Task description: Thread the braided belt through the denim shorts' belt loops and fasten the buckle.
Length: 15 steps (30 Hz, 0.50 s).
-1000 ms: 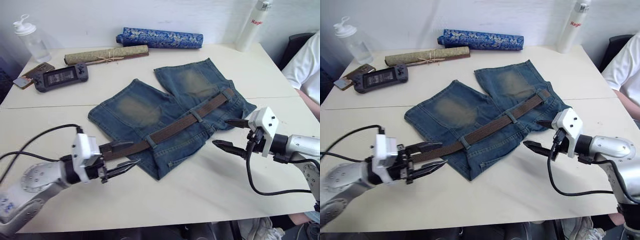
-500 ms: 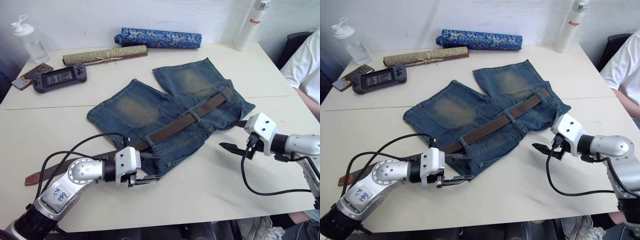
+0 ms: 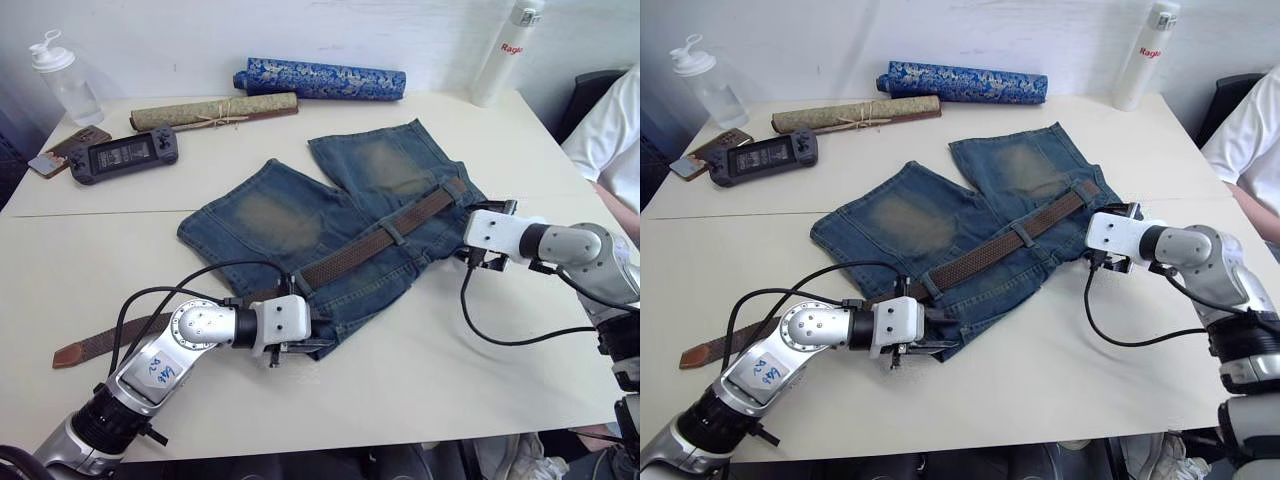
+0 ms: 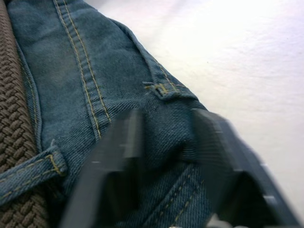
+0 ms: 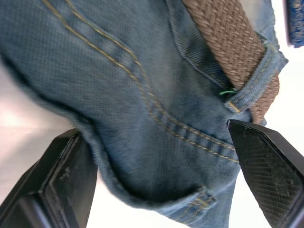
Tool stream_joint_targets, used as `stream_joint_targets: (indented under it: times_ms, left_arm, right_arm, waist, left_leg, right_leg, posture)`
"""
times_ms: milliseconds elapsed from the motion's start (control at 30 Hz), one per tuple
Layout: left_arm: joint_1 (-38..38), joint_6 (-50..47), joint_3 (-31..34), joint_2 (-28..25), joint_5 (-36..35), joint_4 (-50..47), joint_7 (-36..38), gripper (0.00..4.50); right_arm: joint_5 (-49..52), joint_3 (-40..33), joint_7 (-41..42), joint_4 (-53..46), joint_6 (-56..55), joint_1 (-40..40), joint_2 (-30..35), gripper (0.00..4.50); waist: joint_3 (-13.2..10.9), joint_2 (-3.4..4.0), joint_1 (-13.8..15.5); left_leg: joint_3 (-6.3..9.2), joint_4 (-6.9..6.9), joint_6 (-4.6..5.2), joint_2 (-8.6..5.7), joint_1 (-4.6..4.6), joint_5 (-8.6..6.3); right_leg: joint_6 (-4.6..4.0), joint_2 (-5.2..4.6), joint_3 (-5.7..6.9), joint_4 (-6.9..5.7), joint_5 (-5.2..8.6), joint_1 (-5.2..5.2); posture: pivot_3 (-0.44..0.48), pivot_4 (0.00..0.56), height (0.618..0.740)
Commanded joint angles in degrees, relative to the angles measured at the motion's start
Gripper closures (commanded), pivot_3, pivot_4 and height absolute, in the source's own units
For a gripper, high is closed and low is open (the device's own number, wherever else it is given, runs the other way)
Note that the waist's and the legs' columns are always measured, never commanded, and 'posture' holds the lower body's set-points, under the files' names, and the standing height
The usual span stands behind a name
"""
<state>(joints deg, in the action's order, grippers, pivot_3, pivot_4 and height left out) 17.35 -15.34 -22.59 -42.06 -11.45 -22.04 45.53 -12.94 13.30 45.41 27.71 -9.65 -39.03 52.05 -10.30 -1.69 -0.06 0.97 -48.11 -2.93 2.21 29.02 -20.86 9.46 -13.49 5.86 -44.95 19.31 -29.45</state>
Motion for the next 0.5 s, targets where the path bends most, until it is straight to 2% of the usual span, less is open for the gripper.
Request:
stream_joint_targets:
  times_ms: [33, 200, 233, 267, 367, 500]
  left_arm:
    - [-0.48, -0.68, 1.85, 0.46, 1.22, -2.29, 0.36, 4.5]
    - [-0.62, 0.45, 2.44, 0.82, 2.44, -1.89, 1.35, 4.5]
    - [-0.93, 1.48, 2.86, 0.36, 2.4, -1.71, 2.17, 4.5]
    - [-1.17, 2.19, 3.2, 0.07, 2.38, -1.6, 2.8, 4.5]
    - [-3.07, 5.0, 6.86, -3.14, 0.07, -0.96, 7.22, 4.5]
    - [-6.22, 12.98, 14.56, -9.67, -2.97, 5.2, 15.25, 4.5]
  right_arm:
    - [-1.55, 1.74, 3.87, 4.52, 1.5, 3.02, -0.2, 1.21]
    - [1.25, 0.67, 9.62, 0.21, 4.76, 5.24, 0.29, 3.67]
    - [2.36, 0.16, 11.0, -1.87, 6.53, 5.95, 0.39, 4.32]
    - [3.04, -0.21, 11.88, -3.37, 7.83, 6.46, 0.45, 4.47]
    - [7.12, -2.21, 15.82, -11.73, 14.94, 9.52, 0.84, 4.47]
    - [13.78, -4.79, 20.1, -27.64, 27.11, 15.94, 1.77, 4.47]
  waist:
    - [0.02, -0.03, 0.07]
    - [0.03, -0.04, 0.23]
    - [0.02, -0.04, 0.26]
    - [0.02, -0.03, 0.26]
    - [0.01, -0.01, 0.14]
    - [-0.04, 0.07, 0.01]
  left_leg:
    - [0.0, -0.01, 0.0, 0.0, 0.0, 0.0]
    - [0.0, -0.02, 0.0, 0.0, 0.0, 0.0]
    - [0.01, -0.02, 0.0, 0.0, 0.01, 0.0]
    - [0.01, -0.02, 0.0, 0.0, 0.01, 0.0]
    - [0.04, -0.01, 0.01, 0.0, 0.04, -0.01]
    - [0.07, 0.05, 0.03, 0.03, 0.03, -0.02]
  right_leg:
    - [0.0, 0.0, 0.0, 0.0, 0.0, 0.01]
    - [0.0, 0.0, 0.01, 0.01, 0.0, 0.03]
    - [0.0, 0.0, 0.02, 0.01, 0.0, 0.03]
    - [0.0, 0.0, 0.02, 0.01, 0.0, 0.03]
    - [-0.04, 0.0, 0.05, 0.02, 0.03, 0.0]
    - [-0.19, 0.0, 0.11, -0.01, 0.13, -0.03]
  posture:
    - [0.0, 0.15, 0.645]
    - [0.0, 0.15, 0.645]
    - [0.0, 0.15, 0.645]
    - [0.0, 0.15, 0.645]
    - [0.0, 0.15, 0.645]
    - [0.0, 0.15, 0.645]
